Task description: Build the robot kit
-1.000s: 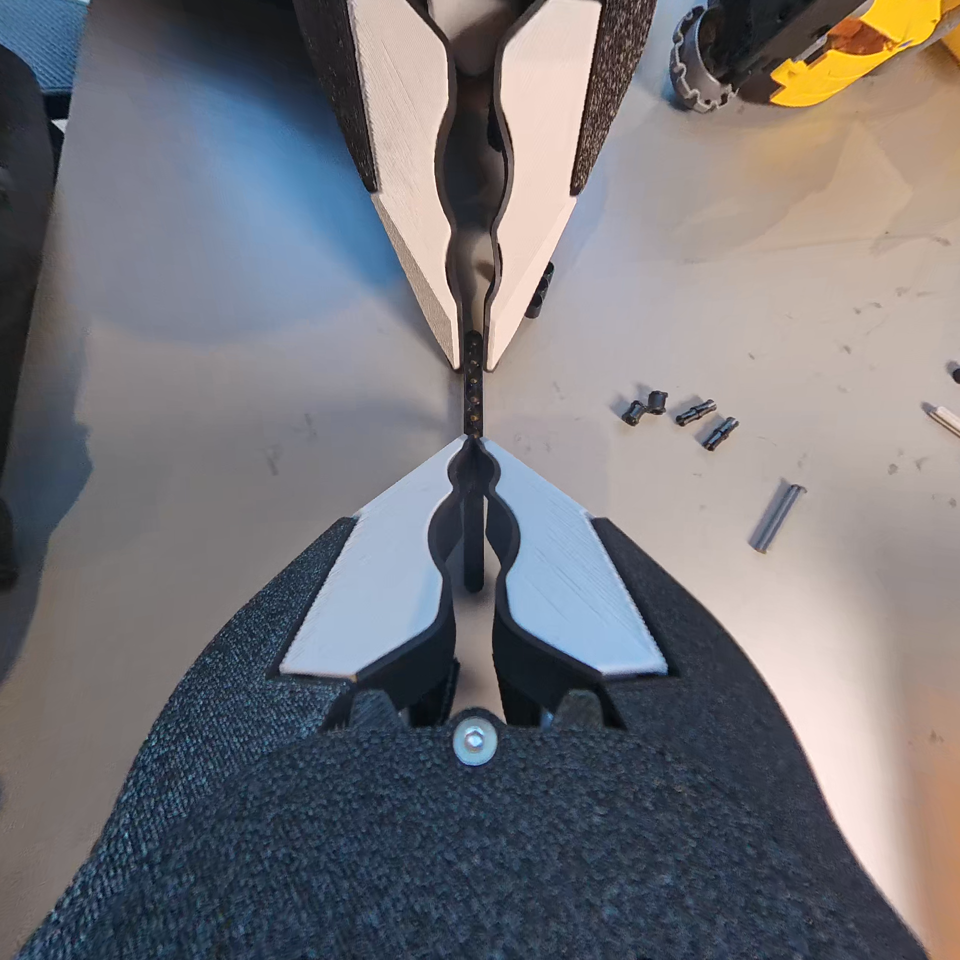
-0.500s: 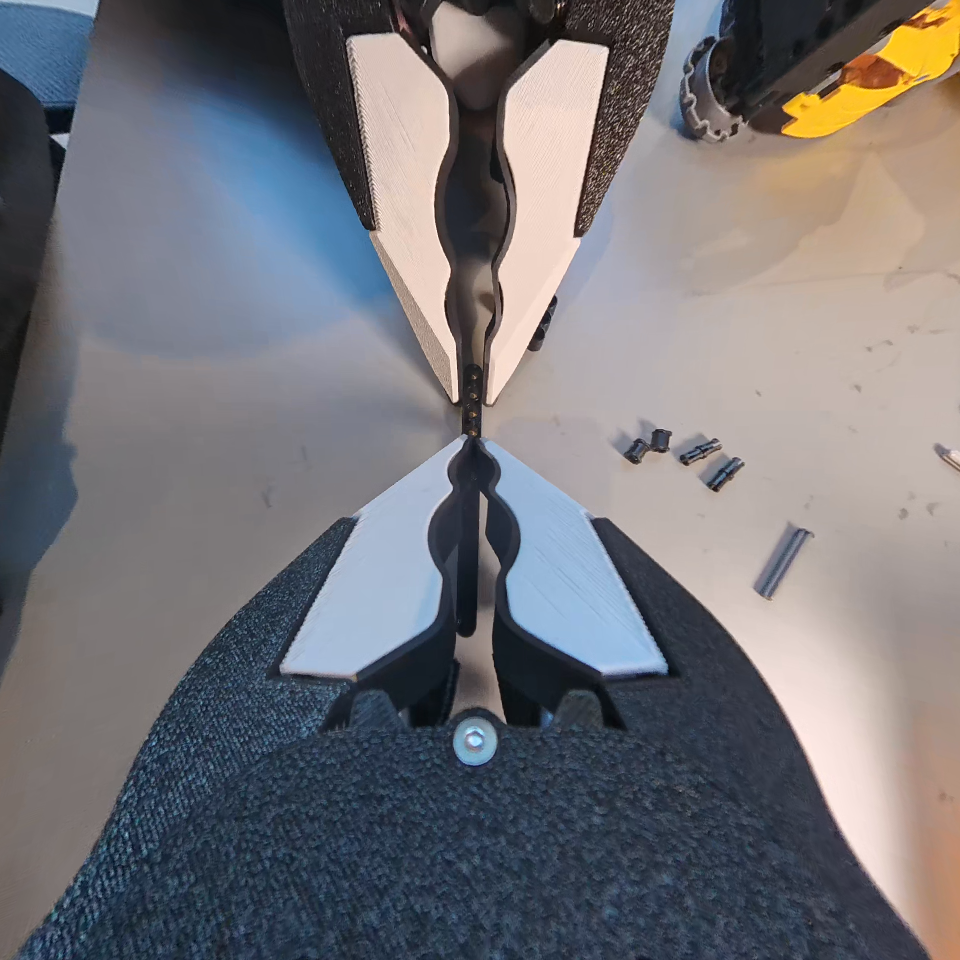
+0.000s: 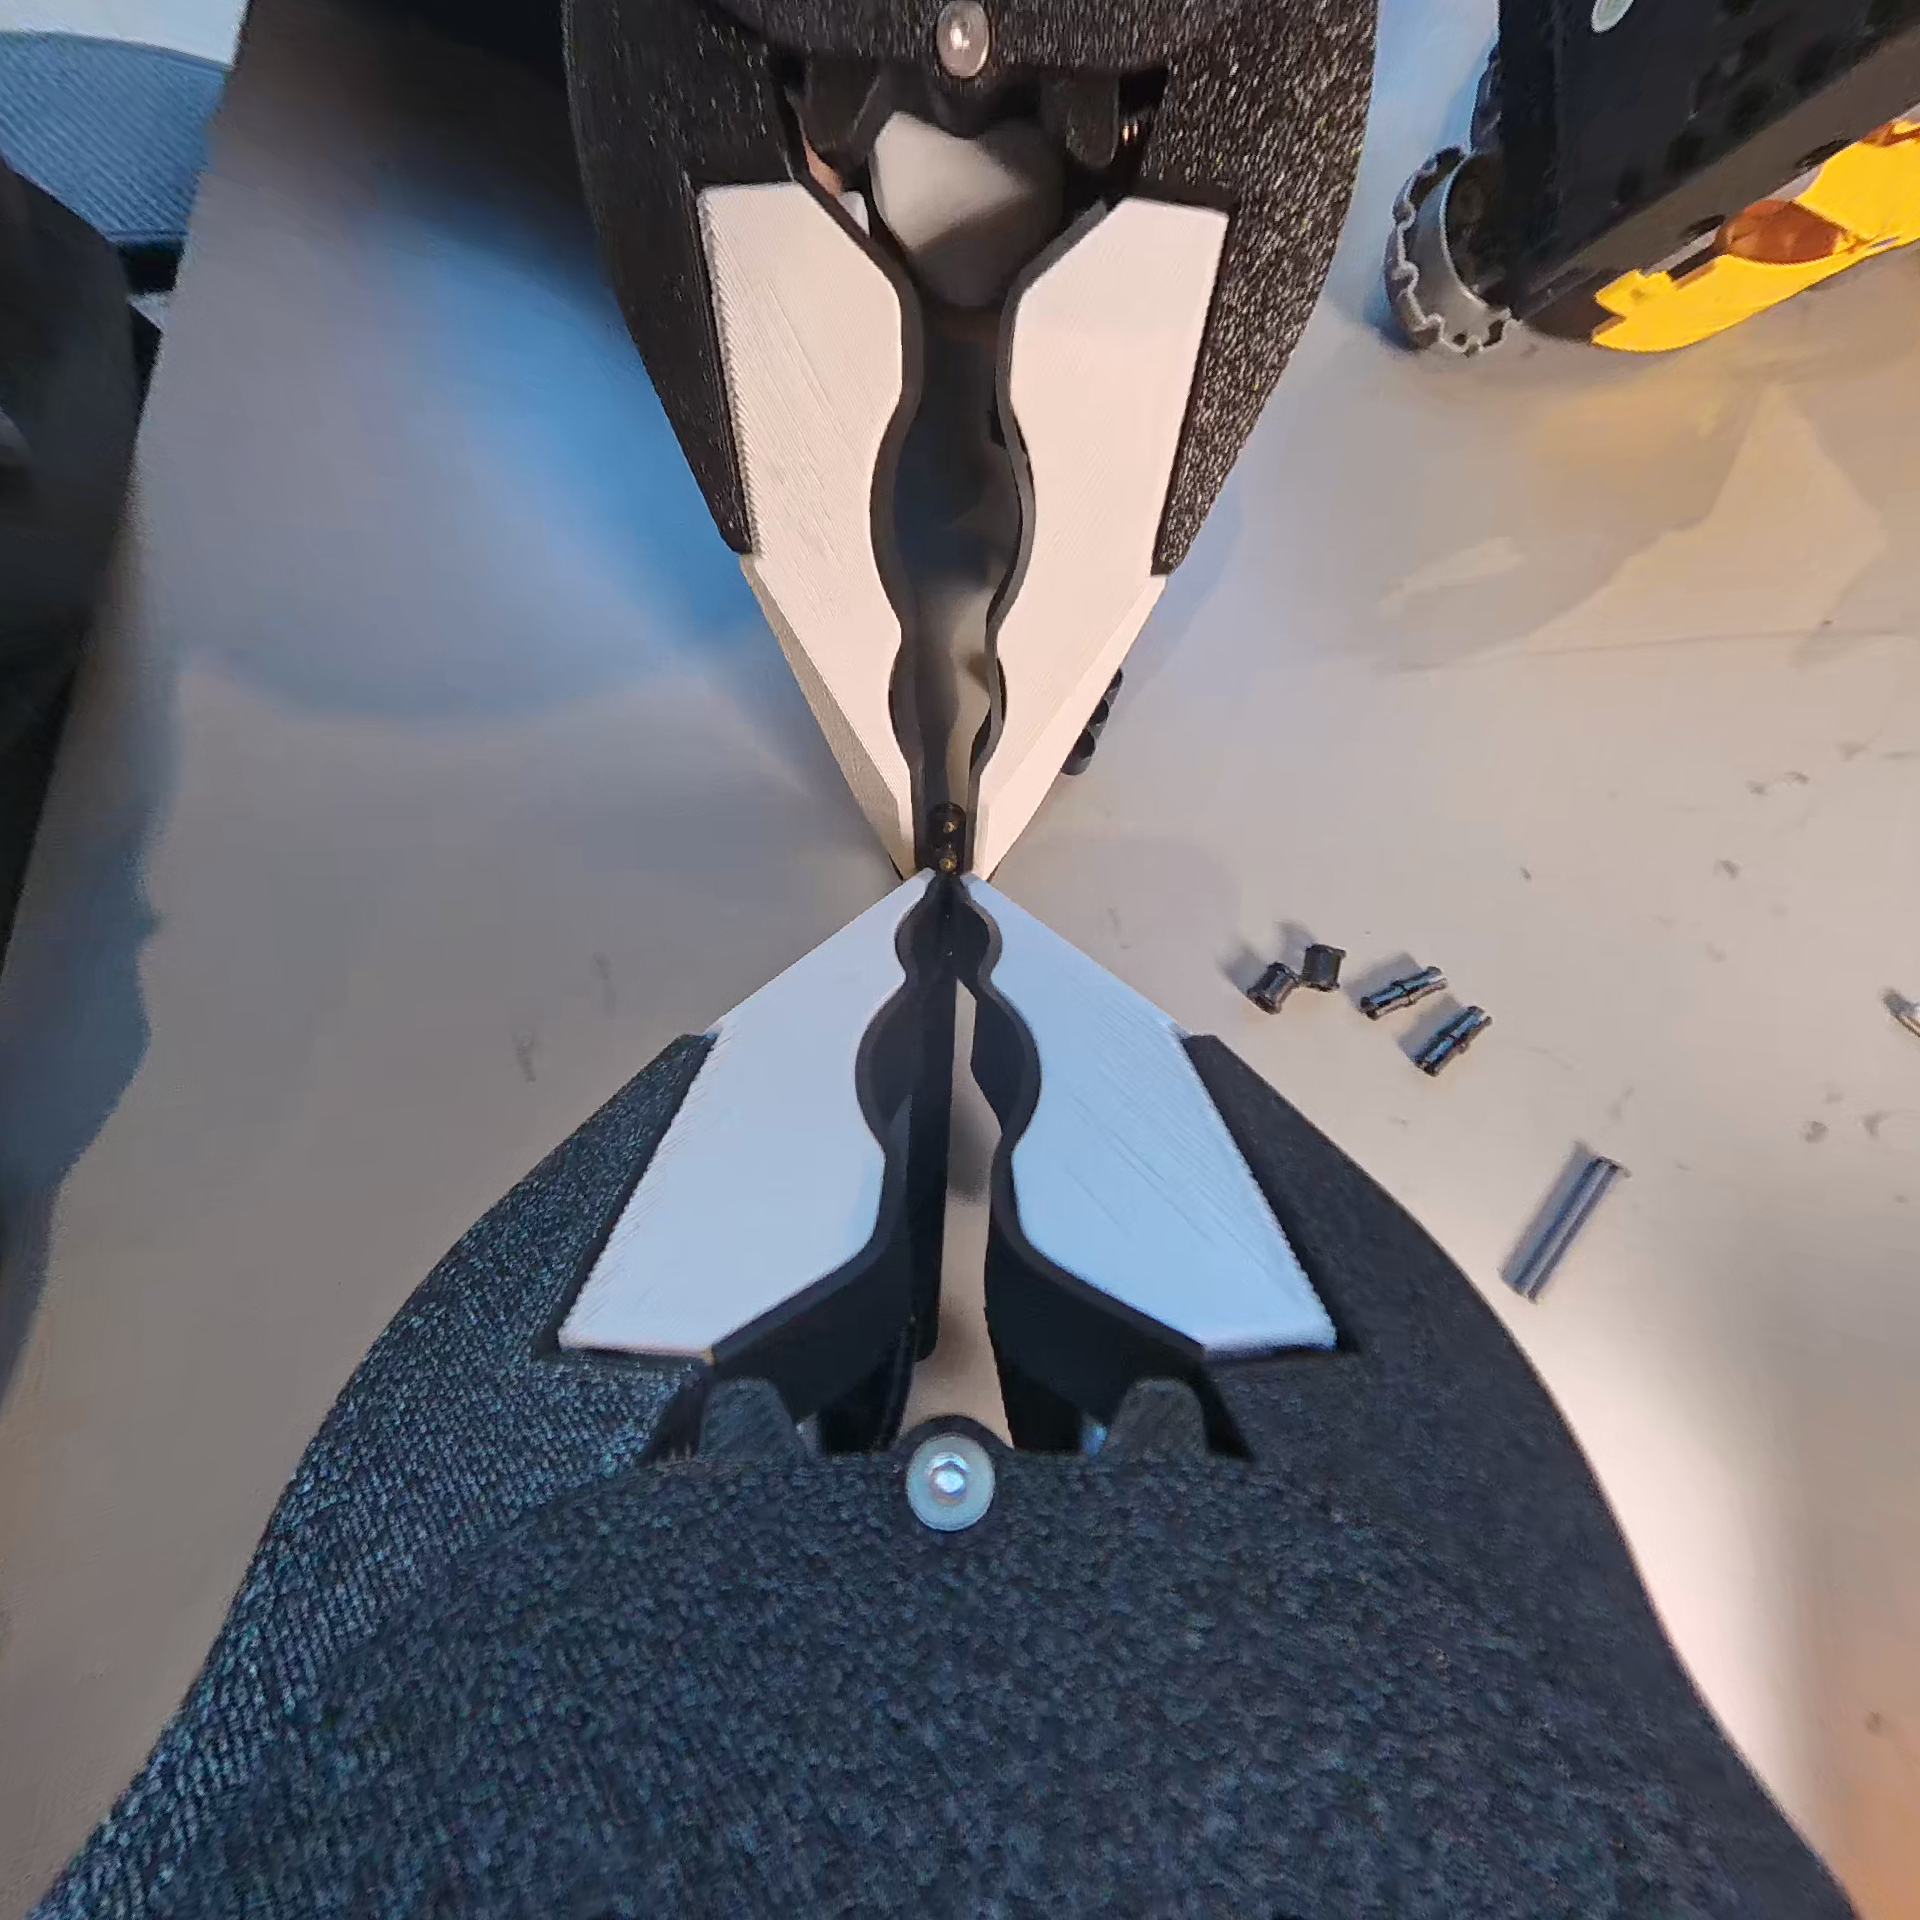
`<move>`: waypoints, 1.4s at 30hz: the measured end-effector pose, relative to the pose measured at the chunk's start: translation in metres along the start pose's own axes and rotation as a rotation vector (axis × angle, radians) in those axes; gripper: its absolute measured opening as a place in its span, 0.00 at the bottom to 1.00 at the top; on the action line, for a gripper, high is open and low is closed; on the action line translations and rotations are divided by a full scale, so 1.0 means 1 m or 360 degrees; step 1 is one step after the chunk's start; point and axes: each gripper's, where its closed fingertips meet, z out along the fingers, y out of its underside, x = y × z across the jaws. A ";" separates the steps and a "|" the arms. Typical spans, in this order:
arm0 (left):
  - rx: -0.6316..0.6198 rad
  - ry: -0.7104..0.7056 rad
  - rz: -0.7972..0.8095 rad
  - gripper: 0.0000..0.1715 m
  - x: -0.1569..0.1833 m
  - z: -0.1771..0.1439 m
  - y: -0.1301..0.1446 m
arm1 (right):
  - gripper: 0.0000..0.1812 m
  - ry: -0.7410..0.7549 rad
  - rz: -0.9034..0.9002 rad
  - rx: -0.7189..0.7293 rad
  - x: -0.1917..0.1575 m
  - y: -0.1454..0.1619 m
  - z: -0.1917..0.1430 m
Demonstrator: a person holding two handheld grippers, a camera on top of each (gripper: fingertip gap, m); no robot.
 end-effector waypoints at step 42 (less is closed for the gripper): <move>-0.0068 -0.0023 -0.0119 0.14 -0.024 -0.028 0.027 | 0.04 0.0159 0.0184 0.0041 -0.001 0.038 -0.028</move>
